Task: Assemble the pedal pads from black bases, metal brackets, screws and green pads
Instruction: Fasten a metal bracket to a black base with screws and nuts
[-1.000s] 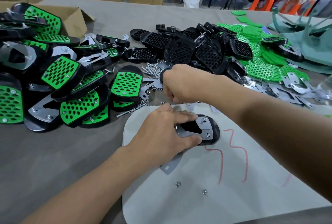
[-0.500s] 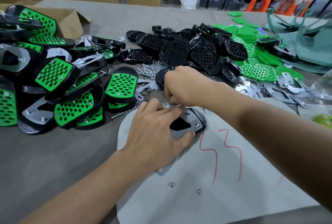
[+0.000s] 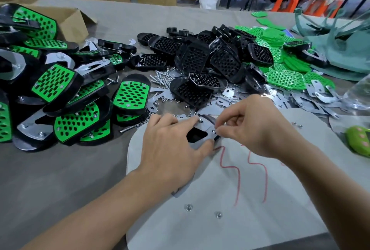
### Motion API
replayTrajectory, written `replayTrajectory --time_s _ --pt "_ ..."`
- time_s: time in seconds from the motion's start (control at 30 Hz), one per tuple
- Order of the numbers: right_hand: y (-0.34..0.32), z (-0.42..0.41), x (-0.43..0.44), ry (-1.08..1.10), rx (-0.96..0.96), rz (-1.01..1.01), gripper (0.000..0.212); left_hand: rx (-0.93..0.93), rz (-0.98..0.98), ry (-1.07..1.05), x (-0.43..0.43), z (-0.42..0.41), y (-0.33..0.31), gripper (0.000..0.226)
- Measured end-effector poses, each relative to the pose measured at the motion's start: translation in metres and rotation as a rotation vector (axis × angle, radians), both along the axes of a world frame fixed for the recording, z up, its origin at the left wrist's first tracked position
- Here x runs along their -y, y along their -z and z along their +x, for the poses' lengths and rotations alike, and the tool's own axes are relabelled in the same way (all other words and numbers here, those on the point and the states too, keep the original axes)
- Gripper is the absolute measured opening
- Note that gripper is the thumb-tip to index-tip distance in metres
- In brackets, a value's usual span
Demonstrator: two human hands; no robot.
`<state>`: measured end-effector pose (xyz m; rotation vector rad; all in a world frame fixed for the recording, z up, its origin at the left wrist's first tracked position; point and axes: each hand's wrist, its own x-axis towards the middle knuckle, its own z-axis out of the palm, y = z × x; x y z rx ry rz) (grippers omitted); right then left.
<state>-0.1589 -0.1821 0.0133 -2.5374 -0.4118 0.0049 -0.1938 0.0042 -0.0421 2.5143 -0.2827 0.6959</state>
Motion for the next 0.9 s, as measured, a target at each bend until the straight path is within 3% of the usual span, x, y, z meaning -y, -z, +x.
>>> replayTrajectory --time_s 0.23,0.4,0.63,0.9 --pt "0.011 -0.006 0.002 -0.005 0.097 -0.082 0.012 0.041 -0.020 0.009 0.000 0.000 0.001 0.057" --pt "0.009 -0.006 0.001 -0.004 0.117 -0.019 0.013 0.005 -0.013 0.017 -0.001 -0.001 0.000 0.059" --pt "0.009 0.000 0.000 0.093 -0.069 0.211 0.018 0.022 0.032 0.043 -0.003 -0.002 0.000 0.056" --pt "-0.004 0.002 -0.012 0.096 -0.193 0.040 0.017 0.003 0.016 0.067 0.000 0.000 0.000 0.053"
